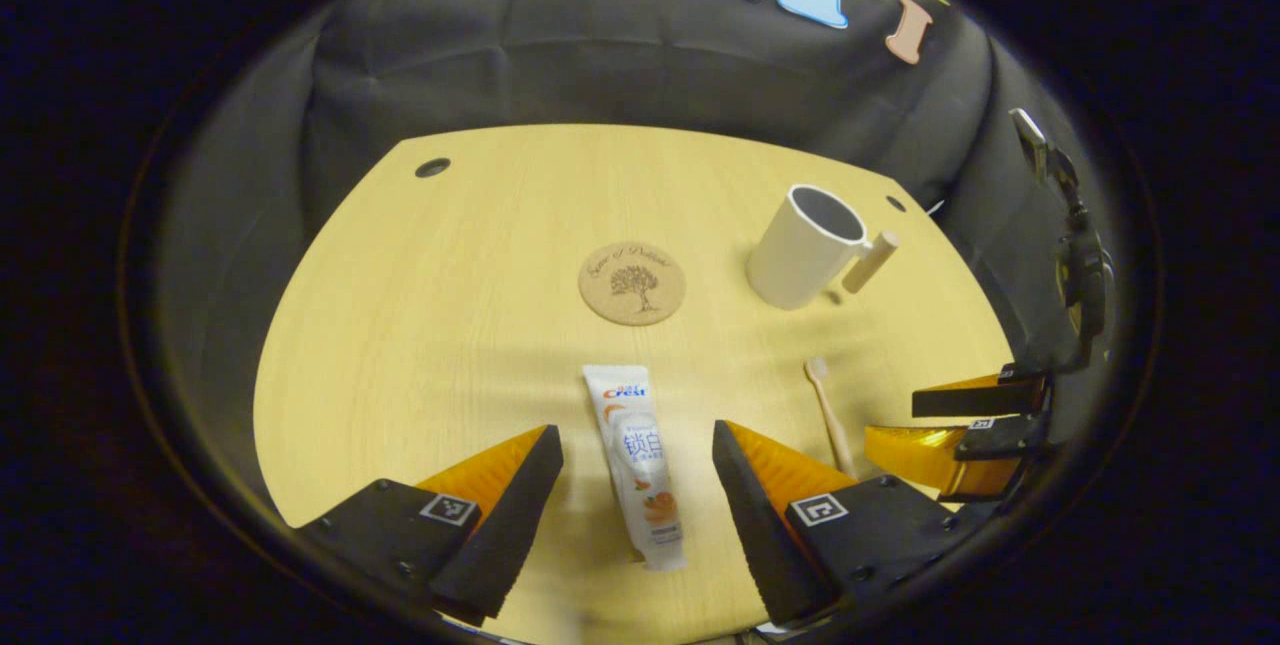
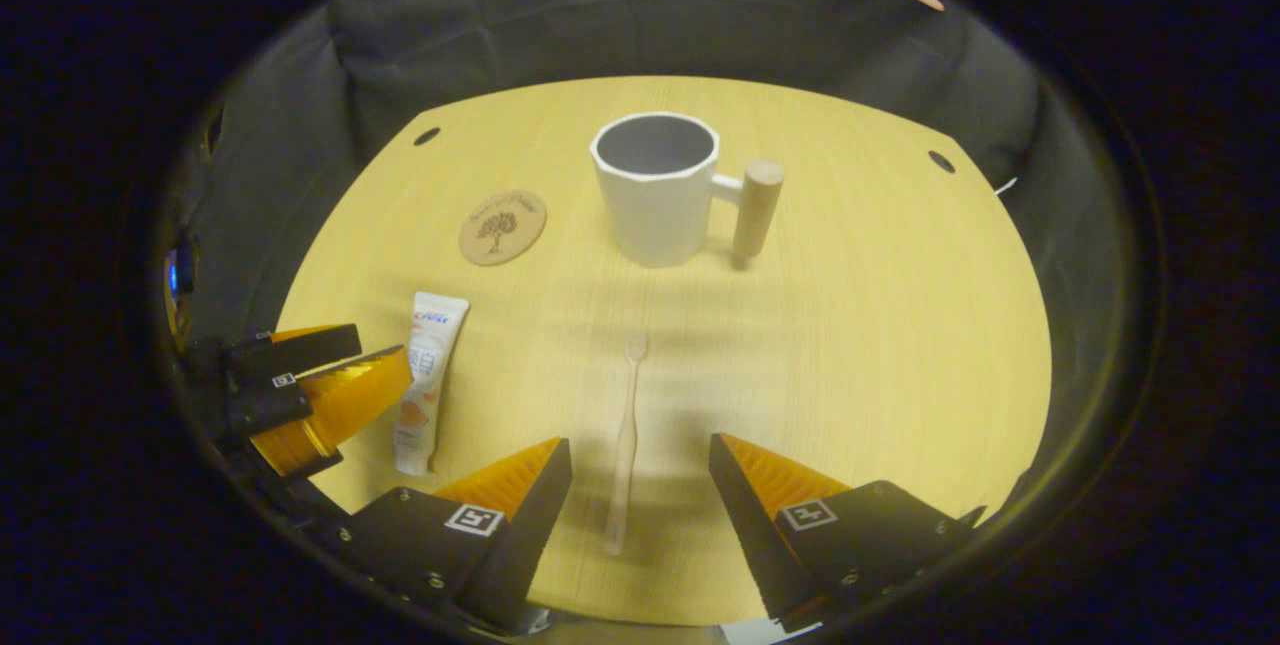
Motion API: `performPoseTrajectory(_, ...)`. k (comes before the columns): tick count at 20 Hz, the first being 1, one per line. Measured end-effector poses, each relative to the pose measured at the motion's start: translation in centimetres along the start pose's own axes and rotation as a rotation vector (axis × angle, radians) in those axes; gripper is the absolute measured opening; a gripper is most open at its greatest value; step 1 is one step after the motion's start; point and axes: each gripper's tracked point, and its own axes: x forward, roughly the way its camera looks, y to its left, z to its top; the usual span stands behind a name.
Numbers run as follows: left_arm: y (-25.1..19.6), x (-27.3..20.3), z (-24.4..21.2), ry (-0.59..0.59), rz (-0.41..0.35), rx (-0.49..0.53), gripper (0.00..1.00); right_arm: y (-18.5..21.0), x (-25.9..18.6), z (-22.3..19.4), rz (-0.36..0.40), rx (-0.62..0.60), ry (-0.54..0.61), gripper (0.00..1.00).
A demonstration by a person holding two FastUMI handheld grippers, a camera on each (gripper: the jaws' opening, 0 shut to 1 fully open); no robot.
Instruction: Put the toothbrush and toothpaste on the desktop into the cup, then pick up the cup and place it on the coaster on the desktop.
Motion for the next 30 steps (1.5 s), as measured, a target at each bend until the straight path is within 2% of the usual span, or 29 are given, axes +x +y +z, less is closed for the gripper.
performPoseTrajectory(3,0.2,1.3,-0.9,0.045,0.015,0.002,0.98,-0.1,1.5,-0.8,-0.010,0.008,0.055,0.85)
performPoseTrajectory(4,0.2,1.4,-1.0,0.053,0.011,-0.004,0.94,-0.1,1.8,-0.9,-0.014,0.007,0.065,0.85)
performPoseTrajectory(5,0.1,1.6,-1.1,0.058,0.009,-0.008,0.98,-0.1,2.0,-1.1,-0.017,0.007,0.072,0.85)
performPoseTrajectory(9,0.2,2.6,-1.9,0.102,0.018,-0.014,0.99,0.3,2.6,-1.6,-0.016,-0.004,0.098,0.84)
performPoseTrajectory(10,0.3,2.7,-2.0,0.114,0.020,-0.022,0.98,0.4,2.8,-1.7,-0.015,-0.003,0.105,0.78)
performPoseTrajectory(14,1.8,3.8,-2.9,0.130,0.072,-0.017,0.98,0.2,3.5,-2.2,-0.040,-0.016,0.127,0.78)
performPoseTrajectory(15,1.9,3.9,-2.8,0.124,0.072,-0.008,0.94,0.1,3.6,-2.0,-0.049,-0.021,0.114,0.78)
performPoseTrajectory(16,2.0,3.9,-2.8,0.121,0.081,0.003,0.89,-0.3,3.6,-2.1,-0.064,-0.021,0.120,0.65)
performPoseTrajectory(17,2.2,3.9,-2.9,0.118,0.091,0.015,0.89,-0.2,3.6,-2.0,-0.064,-0.014,0.118,0.58)
performPoseTrajectory(18,2.4,3.9,-2.9,0.110,0.104,0.028,0.87,-0.4,3.8,-2.1,-0.065,-0.013,0.125,0.57)
performPoseTrajectory(19,2.4,4.0,-3.1,0.107,0.112,0.042,0.77,-0.2,3.6,-2.3,-0.067,-0.009,0.130,0.55)
performPoseTrajectory(20,2.4,3.9,-3.0,0.100,0.115,0.045,0.78,-0.2,3.5,-2.5,-0.071,-0.006,0.141,0.57)
performPoseTrajectory(22,2.3,4.0,-3.0,0.101,0.118,0.037,0.74,-0.2,2.8,-2.9,-0.078,-0.008,0.134,0.59)
performPoseTrajectory(24,2.6,3.9,-2.9,0.095,0.132,0.021,0.70,-0.1,3.9,-2.9,-0.081,-0.004,0.145,0.24)
performPoseTrajectory(25,2.5,4.0,-2.8,0.093,0.139,0.023,0.58,-0.1,3.5,-2.9,-0.081,-0.005,0.146,0.24)
performPoseTrajectory(26,3.1,4.1,-2.9,0.096,0.158,0.029,0.57,-0.1,3.4,-2.8,-0.081,-0.004,0.144,0.24)
performPoseTrajectory(27,2.9,3.8,-2.6,0.090,0.157,0.022,0.39,0.0,3.4,-2.9,-0.081,-0.005,0.143,0.24)
performPoseTrajectory(28,3.1,3.9,-2.6,0.090,0.166,0.022,0.39,-0.2,3.2,-2.6,-0.081,-0.011,0.137,0.24)
performPoseTrajectory(29,3.2,3.8,-2.7,0.093,0.168,0.025,0.29,-0.1,4.2,-2.7,-0.082,0.008,0.131,0.24)
performPoseTrajectory(30,3.1,3.9,-2.8,0.098,0.166,0.032,0.31,-0.1,4.5,-2.7,-0.071,0.012,0.132,0.02)
